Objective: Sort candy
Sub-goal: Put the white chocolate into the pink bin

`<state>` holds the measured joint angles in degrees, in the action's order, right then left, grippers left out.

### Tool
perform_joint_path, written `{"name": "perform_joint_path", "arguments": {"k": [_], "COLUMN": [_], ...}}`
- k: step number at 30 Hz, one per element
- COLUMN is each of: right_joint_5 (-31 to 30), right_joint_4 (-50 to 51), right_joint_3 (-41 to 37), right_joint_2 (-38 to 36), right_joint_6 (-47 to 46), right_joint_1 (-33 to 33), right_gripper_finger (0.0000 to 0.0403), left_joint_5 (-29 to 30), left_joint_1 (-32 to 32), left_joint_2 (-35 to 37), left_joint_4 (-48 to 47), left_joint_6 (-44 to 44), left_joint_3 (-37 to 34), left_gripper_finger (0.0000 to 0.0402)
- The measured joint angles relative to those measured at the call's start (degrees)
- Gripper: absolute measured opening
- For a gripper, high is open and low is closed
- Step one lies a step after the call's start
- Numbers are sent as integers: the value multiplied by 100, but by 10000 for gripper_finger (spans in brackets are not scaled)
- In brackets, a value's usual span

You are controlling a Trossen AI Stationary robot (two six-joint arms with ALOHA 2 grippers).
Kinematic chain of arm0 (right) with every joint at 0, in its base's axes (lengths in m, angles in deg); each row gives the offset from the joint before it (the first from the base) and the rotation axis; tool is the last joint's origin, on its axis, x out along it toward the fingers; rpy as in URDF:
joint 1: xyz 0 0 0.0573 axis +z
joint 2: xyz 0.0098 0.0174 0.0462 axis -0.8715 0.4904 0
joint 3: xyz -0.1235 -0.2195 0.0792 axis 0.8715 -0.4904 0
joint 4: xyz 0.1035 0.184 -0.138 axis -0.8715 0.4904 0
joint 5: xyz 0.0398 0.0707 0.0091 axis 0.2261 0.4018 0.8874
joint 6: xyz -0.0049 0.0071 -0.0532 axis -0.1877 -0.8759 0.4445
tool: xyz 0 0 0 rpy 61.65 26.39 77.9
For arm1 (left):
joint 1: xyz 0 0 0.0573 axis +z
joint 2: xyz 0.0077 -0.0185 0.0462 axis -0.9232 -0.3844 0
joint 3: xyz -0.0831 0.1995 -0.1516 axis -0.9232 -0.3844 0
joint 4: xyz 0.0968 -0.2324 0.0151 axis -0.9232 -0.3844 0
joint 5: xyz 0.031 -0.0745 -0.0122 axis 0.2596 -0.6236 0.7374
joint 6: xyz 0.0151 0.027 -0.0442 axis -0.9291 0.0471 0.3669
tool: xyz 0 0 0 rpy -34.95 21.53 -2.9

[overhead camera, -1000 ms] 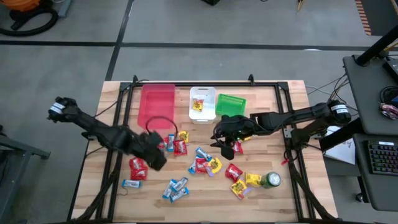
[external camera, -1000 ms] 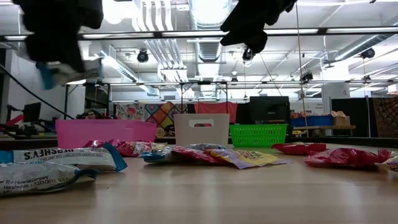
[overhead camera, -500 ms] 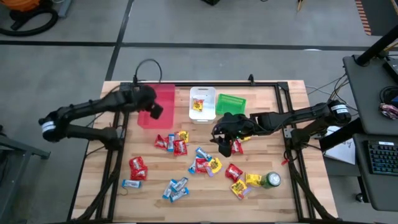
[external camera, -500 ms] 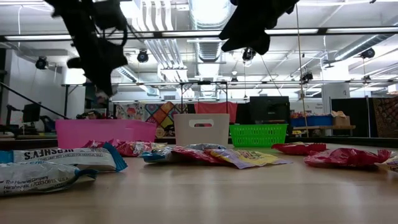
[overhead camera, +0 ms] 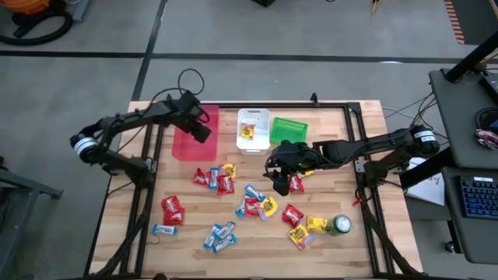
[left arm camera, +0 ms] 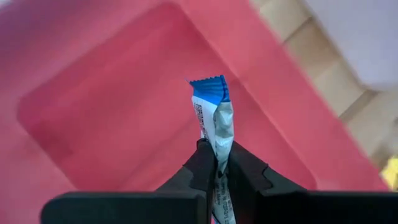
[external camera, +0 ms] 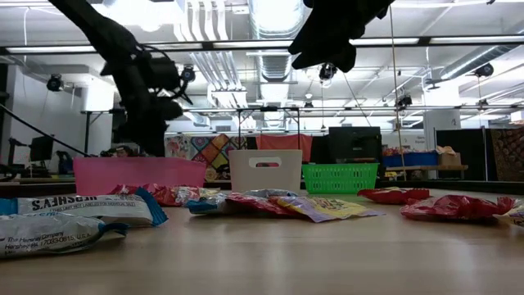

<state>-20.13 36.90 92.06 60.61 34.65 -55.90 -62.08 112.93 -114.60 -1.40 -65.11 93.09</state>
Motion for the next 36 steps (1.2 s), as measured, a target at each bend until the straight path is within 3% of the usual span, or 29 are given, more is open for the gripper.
{"name": "perform_joint_path", "arguments": {"k": [9,25,32,36], "right_joint_5": [2,4,8,7], "right_joint_4": [2,4,26,34], "right_joint_3": [0,0,0,0], "right_joint_2": [0,0,2,2], "right_joint_6": [-40,-37,-37,-37], "right_joint_1": [0,-2,0,0], "right_gripper_finger": [150,150,150,150], "left_joint_5": [-3,2,38,339], "left_joint_1": [0,9,4,7], "left_joint_2": [-665,-729,-727,-722], "left_joint_4": [374,572,571,566], "left_joint_6": [136,352,238,161], "left_joint_3": [0,0,0,0], "left_gripper_finger": [23,27,64,95]}}
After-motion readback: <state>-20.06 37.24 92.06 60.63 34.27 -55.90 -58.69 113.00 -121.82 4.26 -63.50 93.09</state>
